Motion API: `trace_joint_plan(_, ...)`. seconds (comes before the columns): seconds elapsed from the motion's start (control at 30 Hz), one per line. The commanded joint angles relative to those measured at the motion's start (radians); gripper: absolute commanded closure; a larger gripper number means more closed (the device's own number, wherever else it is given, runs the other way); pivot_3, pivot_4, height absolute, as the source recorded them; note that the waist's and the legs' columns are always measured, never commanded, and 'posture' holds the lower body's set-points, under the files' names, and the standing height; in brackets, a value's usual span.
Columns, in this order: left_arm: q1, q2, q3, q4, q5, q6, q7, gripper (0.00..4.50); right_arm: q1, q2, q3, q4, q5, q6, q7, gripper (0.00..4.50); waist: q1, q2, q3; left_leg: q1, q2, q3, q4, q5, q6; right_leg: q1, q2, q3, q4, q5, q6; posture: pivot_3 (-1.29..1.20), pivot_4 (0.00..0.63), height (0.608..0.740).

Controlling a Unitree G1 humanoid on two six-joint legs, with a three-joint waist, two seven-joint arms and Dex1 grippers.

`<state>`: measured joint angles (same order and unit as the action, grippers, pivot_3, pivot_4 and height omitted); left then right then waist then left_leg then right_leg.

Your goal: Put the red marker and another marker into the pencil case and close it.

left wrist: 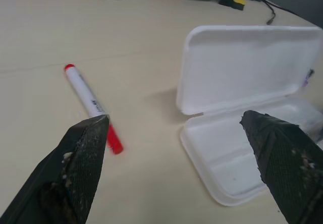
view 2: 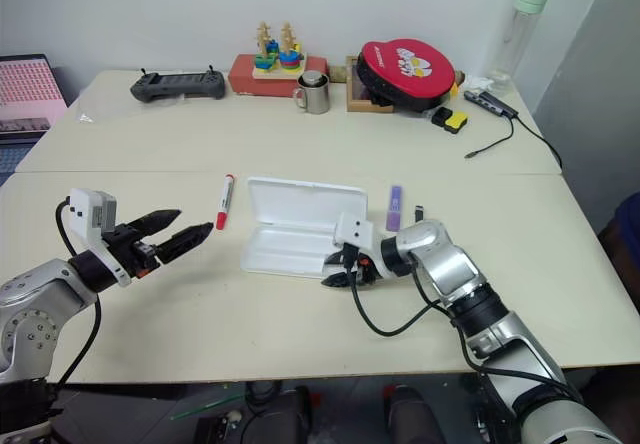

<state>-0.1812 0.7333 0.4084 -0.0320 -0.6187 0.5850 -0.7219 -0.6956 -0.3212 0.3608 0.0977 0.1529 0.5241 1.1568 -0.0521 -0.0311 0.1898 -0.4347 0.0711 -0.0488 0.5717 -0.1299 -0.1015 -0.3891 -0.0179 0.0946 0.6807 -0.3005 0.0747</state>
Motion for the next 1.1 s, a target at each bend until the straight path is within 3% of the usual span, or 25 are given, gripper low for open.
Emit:
trace_joint_plan(0.03,-0.084,-0.031,-0.007,0.075,0.075,-0.057,0.100,0.00,-0.003,-0.003,-0.114,-0.131,0.103,0.072,-0.042,1.41,0.002,0.000,0.000,0.000,0.000,0.000,0.000,0.000,0.000,0.000,0.000,0.000,0.000,0.000,0.000,0.00,0.150,0.740)
trace_joint_plan(0.2,-0.160,-0.073,-0.055,0.154,0.136,-0.079,0.150,0.00,-0.002,-0.015,-0.165,-0.180,0.146,0.116,-0.100,0.05,0.006,-0.001,-0.001,0.000,0.000,0.000,0.001,0.000,0.000,0.001,0.000,0.001,0.000,0.001,0.002,0.00,0.150,0.740)
trace_joint_plan(0.4,-0.272,-0.122,-0.166,0.310,0.241,-0.082,0.196,0.00,-0.050,-0.012,-0.237,-0.195,0.150,0.107,-0.229,0.05,0.007,-0.001,-0.001,0.000,-0.001,0.000,0.001,0.000,0.000,0.001,0.000,0.000,0.000,0.001,0.002,0.00,0.150,0.740)
trace_joint_plan(0.6,-0.350,-0.145,-0.204,0.433,0.284,-0.028,0.230,0.00,-0.069,-0.007,-0.247,-0.233,0.181,0.110,-0.262,0.05,0.002,-0.001,-0.001,-0.001,-0.001,-0.001,0.000,0.000,0.000,0.000,0.000,0.000,0.000,0.001,0.001,0.00,0.150,0.740)
trace_joint_plan(0.83,-0.361,-0.149,-0.196,0.448,0.299,-0.004,0.244,0.00,-0.086,0.010,-0.271,-0.250,0.227,0.120,-0.304,0.05,-0.001,-0.001,-0.001,-0.001,-0.001,-0.001,0.000,0.000,0.000,0.000,0.000,0.000,0.000,0.001,0.001,0.00,0.150,0.740)
trace_joint_plan(0.87,-0.360,-0.146,-0.200,0.446,0.299,-0.009,0.233,0.38,-0.088,0.012,-0.273,-0.253,0.234,0.122,-0.307,0.00,-0.001,-0.001,-0.001,-0.001,-0.001,-0.001,0.001,0.000,0.000,0.000,0.000,0.000,0.000,0.001,0.001,0.00,0.150,0.740)
trace_joint_plan(1.1,-0.361,-0.147,-0.195,0.467,0.309,-0.020,0.231,1.74,-0.093,0.006,-0.268,-0.258,0.261,0.128,-0.310,0.00,-0.001,-0.001,-0.001,-0.001,-0.001,-0.001,0.001,0.000,0.000,0.001,0.000,0.000,0.000,0.001,0.001,0.00,0.150,0.740)
